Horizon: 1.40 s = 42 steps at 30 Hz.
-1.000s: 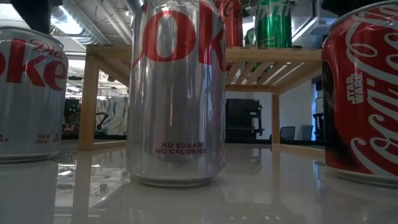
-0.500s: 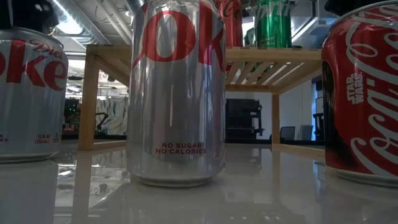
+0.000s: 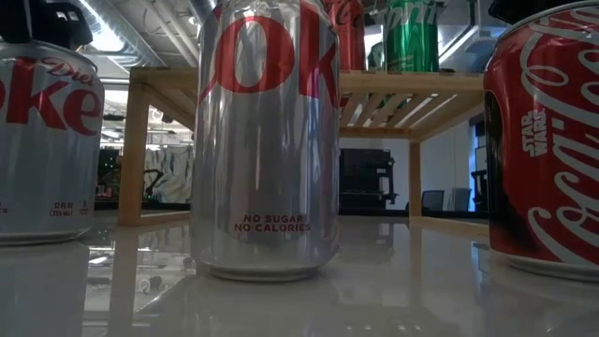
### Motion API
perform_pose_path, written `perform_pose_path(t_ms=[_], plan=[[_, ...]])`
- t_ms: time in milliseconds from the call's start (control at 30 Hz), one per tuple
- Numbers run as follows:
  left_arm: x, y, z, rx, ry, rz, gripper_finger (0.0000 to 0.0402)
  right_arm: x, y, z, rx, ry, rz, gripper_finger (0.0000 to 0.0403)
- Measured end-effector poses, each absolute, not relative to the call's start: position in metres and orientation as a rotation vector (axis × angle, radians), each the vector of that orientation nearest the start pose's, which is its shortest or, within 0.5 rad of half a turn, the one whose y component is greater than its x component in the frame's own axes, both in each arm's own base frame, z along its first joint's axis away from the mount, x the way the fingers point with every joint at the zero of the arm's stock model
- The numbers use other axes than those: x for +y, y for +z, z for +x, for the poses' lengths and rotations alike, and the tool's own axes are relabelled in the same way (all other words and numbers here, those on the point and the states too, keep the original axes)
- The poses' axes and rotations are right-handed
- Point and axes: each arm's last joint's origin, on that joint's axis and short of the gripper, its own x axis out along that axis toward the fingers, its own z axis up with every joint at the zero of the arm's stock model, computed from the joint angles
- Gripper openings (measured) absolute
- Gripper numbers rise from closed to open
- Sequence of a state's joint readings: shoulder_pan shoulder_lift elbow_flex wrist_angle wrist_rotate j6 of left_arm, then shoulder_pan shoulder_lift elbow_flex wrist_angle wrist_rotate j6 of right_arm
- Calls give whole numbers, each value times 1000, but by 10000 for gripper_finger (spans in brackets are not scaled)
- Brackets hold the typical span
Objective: Place canned beverage on shelf
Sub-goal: Put the left silver soda can on the shelf
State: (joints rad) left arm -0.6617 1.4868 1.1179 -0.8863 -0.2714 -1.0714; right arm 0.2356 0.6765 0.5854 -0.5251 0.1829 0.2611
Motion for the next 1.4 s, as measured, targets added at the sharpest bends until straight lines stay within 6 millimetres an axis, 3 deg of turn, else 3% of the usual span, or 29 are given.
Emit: perform_pose_path(t_ms=[567,900,1100,1400], plan=[[-173,210,238,1212,344,-308,369,28,251,139,607,-17,128,392],[-172,211,238,1242,368,-414,303,28,251,139,607,-16,129,392],[-175,226,246,1229,337,-466,281,28,251,139,607,-16,129,392],[-172,275,265,1206,259,-558,283,28,251,139,607,-16,129,392]])
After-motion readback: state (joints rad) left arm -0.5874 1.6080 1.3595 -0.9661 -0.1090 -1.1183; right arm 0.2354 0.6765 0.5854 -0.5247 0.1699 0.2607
